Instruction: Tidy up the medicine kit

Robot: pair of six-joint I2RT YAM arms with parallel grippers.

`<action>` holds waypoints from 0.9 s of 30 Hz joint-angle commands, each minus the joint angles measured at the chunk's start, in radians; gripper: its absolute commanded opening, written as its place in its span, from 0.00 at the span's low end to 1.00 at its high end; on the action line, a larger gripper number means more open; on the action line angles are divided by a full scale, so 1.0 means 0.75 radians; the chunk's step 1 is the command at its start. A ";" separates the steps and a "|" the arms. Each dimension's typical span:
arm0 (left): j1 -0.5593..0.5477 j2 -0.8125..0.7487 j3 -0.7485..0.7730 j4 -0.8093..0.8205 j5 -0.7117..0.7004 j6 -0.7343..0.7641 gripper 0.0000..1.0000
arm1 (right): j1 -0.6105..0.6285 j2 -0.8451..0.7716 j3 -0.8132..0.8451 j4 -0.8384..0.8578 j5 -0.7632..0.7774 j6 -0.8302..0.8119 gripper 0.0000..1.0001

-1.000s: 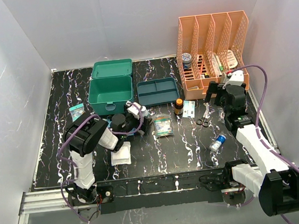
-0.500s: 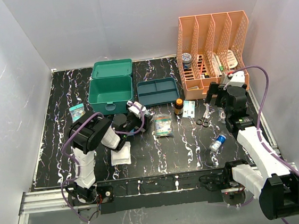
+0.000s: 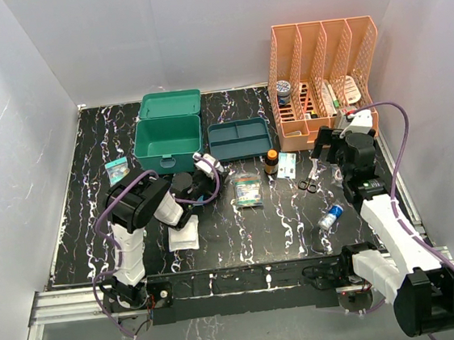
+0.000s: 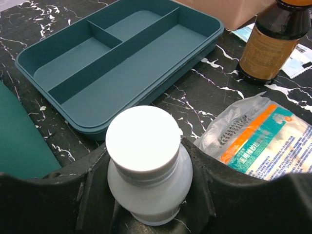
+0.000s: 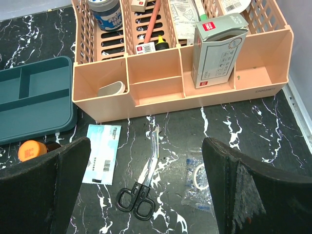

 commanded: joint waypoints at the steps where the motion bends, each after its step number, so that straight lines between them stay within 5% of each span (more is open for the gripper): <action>1: -0.011 0.001 -0.010 0.090 0.019 -0.004 0.20 | -0.003 -0.043 -0.004 0.031 0.009 0.014 0.98; 6: -0.019 -0.094 -0.027 0.013 0.094 -0.036 0.00 | -0.003 -0.043 -0.005 0.033 0.011 0.035 0.98; 14: -0.054 -0.406 0.009 -0.362 0.279 -0.107 0.00 | -0.003 -0.006 0.009 0.063 -0.016 0.058 0.98; 21: -0.057 -0.663 0.233 -0.965 0.412 -0.106 0.00 | -0.004 0.030 0.066 0.086 -0.029 0.073 0.98; 27: -0.041 -0.772 0.571 -1.626 0.450 0.151 0.00 | -0.004 0.050 0.112 0.112 -0.008 0.096 0.98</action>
